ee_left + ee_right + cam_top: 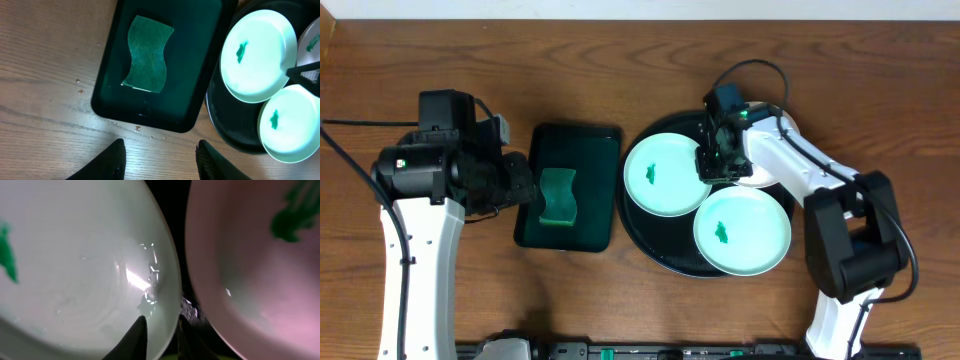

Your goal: Clean dirty plates on tray and stack at the side

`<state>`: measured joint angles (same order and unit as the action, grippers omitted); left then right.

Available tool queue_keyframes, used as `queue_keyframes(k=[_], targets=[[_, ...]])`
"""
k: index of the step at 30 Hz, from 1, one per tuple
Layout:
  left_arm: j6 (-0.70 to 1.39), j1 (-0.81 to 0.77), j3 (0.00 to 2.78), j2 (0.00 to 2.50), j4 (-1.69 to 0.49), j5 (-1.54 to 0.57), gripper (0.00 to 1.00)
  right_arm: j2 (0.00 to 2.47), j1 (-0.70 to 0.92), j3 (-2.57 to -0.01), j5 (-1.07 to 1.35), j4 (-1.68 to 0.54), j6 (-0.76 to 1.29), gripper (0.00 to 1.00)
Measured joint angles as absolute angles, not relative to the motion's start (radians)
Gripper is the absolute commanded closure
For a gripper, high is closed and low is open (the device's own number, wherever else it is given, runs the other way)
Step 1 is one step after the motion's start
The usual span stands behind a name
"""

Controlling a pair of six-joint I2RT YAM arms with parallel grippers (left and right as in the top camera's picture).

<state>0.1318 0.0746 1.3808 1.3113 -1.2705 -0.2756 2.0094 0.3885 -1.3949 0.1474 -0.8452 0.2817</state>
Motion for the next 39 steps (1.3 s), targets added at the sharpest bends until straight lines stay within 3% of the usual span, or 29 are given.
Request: queue_keyframes(k=[4, 8, 18, 26, 39], targets=[[0.132, 0.075, 1.381, 1.311, -1.27, -0.276, 0.54, 2.025, 0.392, -1.39, 0.139, -0.834, 0.285, 0.85], [0.132, 0.075, 1.381, 1.311, -1.267, -0.276, 0.53, 2.025, 0.392, -1.39, 0.13, -0.829, 0.29, 0.99], [0.161, 0.044, 1.381, 1.354, -1.265, -0.237, 0.57, 2.025, 0.392, -1.39, 0.136, -0.823, 0.304, 0.99], [0.189, -0.063, 1.38, 1.525, -1.235, -0.155, 0.6, 2.025, 0.392, -1.39, 0.138, -0.825, 0.304, 0.97], [0.213, -0.071, 1.38, 1.752, -1.139, -0.127, 0.6, 2.025, 0.392, -1.39, 0.137, -0.827, 0.303, 0.95]])
